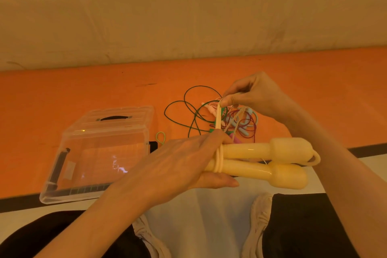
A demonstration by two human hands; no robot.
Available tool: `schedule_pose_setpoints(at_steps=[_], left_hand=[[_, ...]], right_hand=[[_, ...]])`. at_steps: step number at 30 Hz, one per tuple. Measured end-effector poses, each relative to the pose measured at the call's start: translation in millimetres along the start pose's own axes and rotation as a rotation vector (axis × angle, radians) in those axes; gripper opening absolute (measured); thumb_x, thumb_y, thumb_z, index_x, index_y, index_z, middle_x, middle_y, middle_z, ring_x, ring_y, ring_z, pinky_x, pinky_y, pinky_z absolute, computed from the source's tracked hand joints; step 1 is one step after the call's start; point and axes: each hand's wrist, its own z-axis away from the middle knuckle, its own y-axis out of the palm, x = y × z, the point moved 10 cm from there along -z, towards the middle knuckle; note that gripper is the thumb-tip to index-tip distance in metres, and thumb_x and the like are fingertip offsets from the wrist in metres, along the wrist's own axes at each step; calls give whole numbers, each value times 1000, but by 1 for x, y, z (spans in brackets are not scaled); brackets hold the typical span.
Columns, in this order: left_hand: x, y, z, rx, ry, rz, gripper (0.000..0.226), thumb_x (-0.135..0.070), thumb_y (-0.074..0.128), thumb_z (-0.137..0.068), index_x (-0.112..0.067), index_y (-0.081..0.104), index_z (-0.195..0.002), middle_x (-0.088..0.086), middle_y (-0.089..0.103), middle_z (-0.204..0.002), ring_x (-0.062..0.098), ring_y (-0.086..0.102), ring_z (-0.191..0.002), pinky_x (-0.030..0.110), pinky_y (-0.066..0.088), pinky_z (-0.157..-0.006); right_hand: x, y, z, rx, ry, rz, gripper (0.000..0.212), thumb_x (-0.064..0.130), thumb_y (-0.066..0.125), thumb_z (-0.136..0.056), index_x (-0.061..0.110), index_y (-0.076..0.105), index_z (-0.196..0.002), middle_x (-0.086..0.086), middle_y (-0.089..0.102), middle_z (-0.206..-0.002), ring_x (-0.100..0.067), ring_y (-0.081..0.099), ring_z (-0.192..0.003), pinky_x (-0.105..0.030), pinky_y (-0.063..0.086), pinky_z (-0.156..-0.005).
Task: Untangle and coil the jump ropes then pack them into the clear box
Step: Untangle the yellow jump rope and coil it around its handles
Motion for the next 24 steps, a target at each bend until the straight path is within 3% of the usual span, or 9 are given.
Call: schedule_pose_setpoints(at_steps=[4, 7, 10, 12, 14, 17, 21, 24], left_hand=[[8, -8, 3, -21, -32, 90, 53, -72, 39, -74, -42, 36, -117, -37, 44, -88, -16, 45, -83, 9, 38, -69], [22, -15, 7, -44, -111, 203, 50, -76, 33, -67, -48, 35, -108, -38, 48, -94, -5, 51, -84, 16, 41, -69], [26, -13, 9, -32, -120, 286, 48, -74, 38, -70, -46, 40, -110, -32, 53, -93, -1, 54, -83, 18, 44, -65], [29, -11, 10, -27, -122, 321, 47, -72, 41, -73, -45, 42, -111, -28, 55, -92, 1, 55, -82, 23, 47, -67], [28, -10, 11, -23, -112, 329, 45, -72, 42, -74, -45, 42, -111, -25, 55, -91, 3, 55, -80, 28, 47, -67], [20, -5, 10, -4, -81, 315, 39, -69, 44, -76, -46, 40, -107, -23, 52, -93, 5, 52, -75, 22, 41, -60], [10, -3, 9, -27, -18, 266, 38, -67, 41, -78, -46, 36, -109, -27, 48, -97, 1, 50, -77, 16, 37, -59], [20, -13, 10, -120, -22, 327, 36, -67, 51, -83, -48, 36, -110, -22, 52, -91, 4, 53, -73, 19, 40, -56]], right_hand=[[-7, 3, -1, 21, 27, -46, 10, 35, 78, -61, 27, 77, -68, -5, 71, -68, -9, 57, -62, -23, 45, -58], [-10, 3, 0, 76, 41, -131, 19, 25, 74, -67, 20, 74, -85, 7, 72, -69, -2, 62, -65, -15, 49, -62], [-23, 2, 4, 172, 123, -259, 32, 16, 70, -68, 18, 67, -100, 4, 74, -84, -10, 68, -83, -22, 54, -76], [-28, -2, 7, 173, 151, -237, 23, 18, 71, -68, 25, 73, -90, 2, 75, -88, -13, 69, -87, -27, 56, -78], [-27, -8, 6, 96, 114, -116, 12, 21, 71, -73, 29, 76, -79, 6, 75, -81, -8, 68, -81, -21, 55, -72], [-17, -13, 4, -5, 29, -12, 7, 19, 71, -79, 24, 74, -76, 12, 70, -64, 1, 60, -64, -10, 46, -60], [-25, -18, 0, -75, 32, 14, 13, 28, 73, -75, 34, 73, -62, 12, 63, -55, 1, 49, -52, -11, 38, -50], [-34, -14, -4, -44, 60, -26, 12, 19, 71, -78, 28, 74, -71, 11, 69, -60, 0, 58, -58, -14, 45, -56]])
